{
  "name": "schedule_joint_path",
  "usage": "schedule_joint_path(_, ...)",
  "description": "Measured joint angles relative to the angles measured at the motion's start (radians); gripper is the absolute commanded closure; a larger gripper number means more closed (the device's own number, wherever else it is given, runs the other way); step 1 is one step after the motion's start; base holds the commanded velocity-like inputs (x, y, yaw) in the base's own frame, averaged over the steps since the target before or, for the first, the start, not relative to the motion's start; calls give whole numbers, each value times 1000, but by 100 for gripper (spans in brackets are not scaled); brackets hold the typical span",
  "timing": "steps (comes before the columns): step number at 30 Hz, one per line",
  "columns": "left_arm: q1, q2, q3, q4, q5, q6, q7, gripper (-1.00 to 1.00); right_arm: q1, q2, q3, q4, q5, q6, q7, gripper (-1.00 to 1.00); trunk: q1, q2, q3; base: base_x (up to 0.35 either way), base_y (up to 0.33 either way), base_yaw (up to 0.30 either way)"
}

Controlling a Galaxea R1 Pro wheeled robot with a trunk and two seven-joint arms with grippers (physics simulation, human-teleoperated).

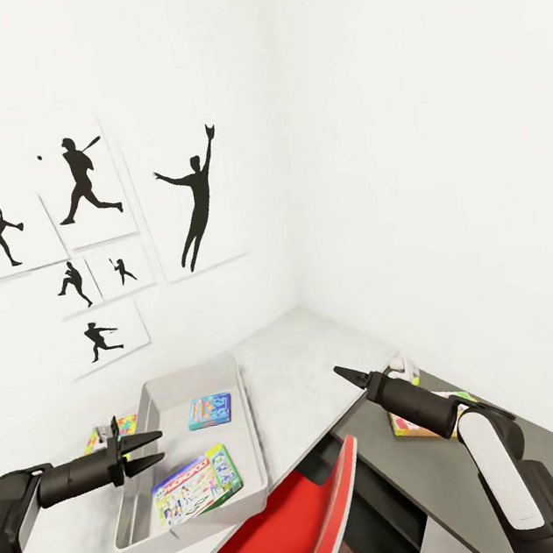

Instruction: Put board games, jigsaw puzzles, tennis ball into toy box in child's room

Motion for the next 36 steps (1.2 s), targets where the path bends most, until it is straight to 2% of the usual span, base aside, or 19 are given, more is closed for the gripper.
schedule_joint_path(6, 3, 5, 1, -49, 1, 0, 0, -100, 0, 0, -1, 0, 0, 0, 0, -100, 0, 0, 6, -40, 0, 0)
schedule_joint_path(19, 5, 25, 3, -63, 3, -1, 0, -100, 0, 0, -2, 0, 0, 0, 0, -100, 0, 0, 26, -81, 0, 0)
schedule_joint_path(25, 8, 39, 6, -72, 6, -39, 1, -100, 0, -1, -5, 1, 1, 0, 0, -100, 0, -1, 34, -3, 0, 0)
schedule_joint_path(27, 10, 43, 12, -73, 6, -46, 1, -100, -1, -1, -5, 1, 1, 0, 0, -100, 0, -1, 37, 0, 0, 0)
schedule_joint_path(32, 11, 57, 57, -74, 7, -55, 1, -100, -1, -2, -7, 7, 0, 0, 0, -100, 0, -2, 45, 0, 0, 0)
schedule_joint_path(36, 11, 85, 99, -74, 7, -58, 1, -100, -1, -2, -8, 17, 0, -1, -1, -100, 0, -2, 51, 0, 0, 0)
